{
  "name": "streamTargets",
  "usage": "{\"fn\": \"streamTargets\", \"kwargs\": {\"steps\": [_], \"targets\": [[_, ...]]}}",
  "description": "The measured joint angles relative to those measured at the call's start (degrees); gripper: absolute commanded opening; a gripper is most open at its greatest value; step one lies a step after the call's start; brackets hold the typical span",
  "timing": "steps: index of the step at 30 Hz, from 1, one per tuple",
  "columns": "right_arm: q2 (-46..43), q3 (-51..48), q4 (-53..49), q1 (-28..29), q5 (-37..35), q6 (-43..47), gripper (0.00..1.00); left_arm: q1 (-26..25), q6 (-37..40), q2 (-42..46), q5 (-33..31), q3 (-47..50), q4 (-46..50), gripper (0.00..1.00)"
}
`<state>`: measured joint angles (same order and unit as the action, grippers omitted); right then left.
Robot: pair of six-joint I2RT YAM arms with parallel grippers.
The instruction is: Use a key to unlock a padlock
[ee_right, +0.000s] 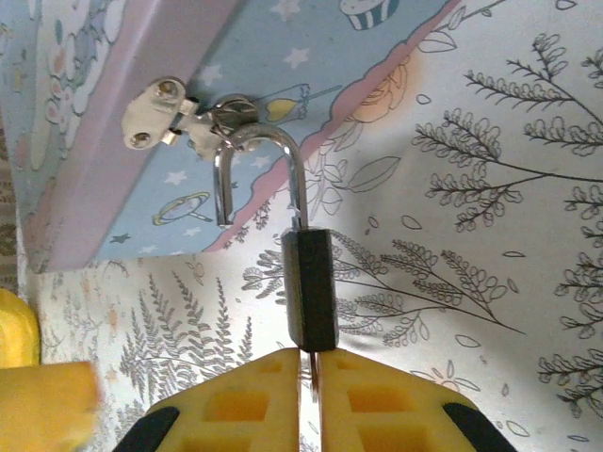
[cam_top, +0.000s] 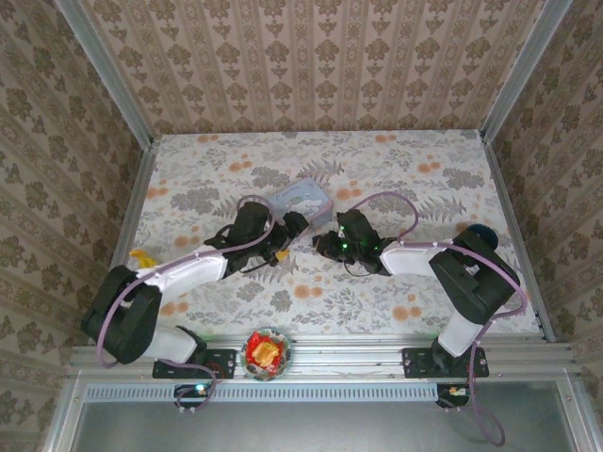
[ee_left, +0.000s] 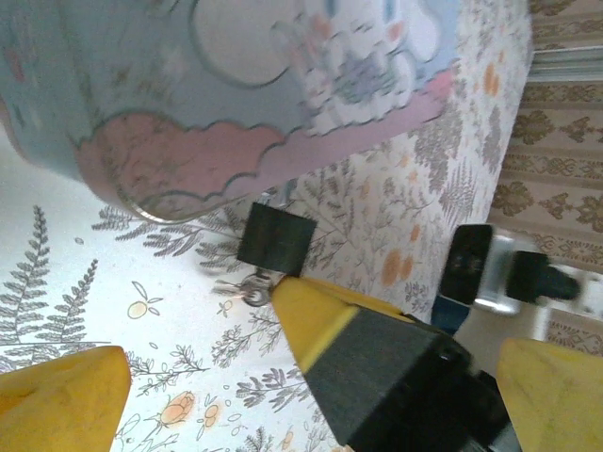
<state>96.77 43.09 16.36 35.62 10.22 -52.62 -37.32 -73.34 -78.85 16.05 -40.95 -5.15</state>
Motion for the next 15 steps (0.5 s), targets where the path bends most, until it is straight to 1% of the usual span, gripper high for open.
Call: {"fn": "streamTargets", "kwargs": {"steps": [5,8,10,15], "targets": [[-0.46,0.0,-2.49,0.0,-1.55,0.59,0.15,1.14,5.6,4.81,-3.39,-1.36,4.17,1.0],[-1.57,0.0,-4.39,0.0,-2.64,1.25,0.21,1.55,9.55,7.15,-6.01,-2.71,7.23,1.0],[-2.45,0.04,-5.66,0.0,-3.41,1.66,0.22,1.77,12.41,8.13,-7.5,-4.11,9.27,1.0],[-3.52,2.01,-10.34,0.02,-5.66,3.02,0.31,2.58,21.46,8.24,-10.27,-9.27,15.34,1.0]]}}
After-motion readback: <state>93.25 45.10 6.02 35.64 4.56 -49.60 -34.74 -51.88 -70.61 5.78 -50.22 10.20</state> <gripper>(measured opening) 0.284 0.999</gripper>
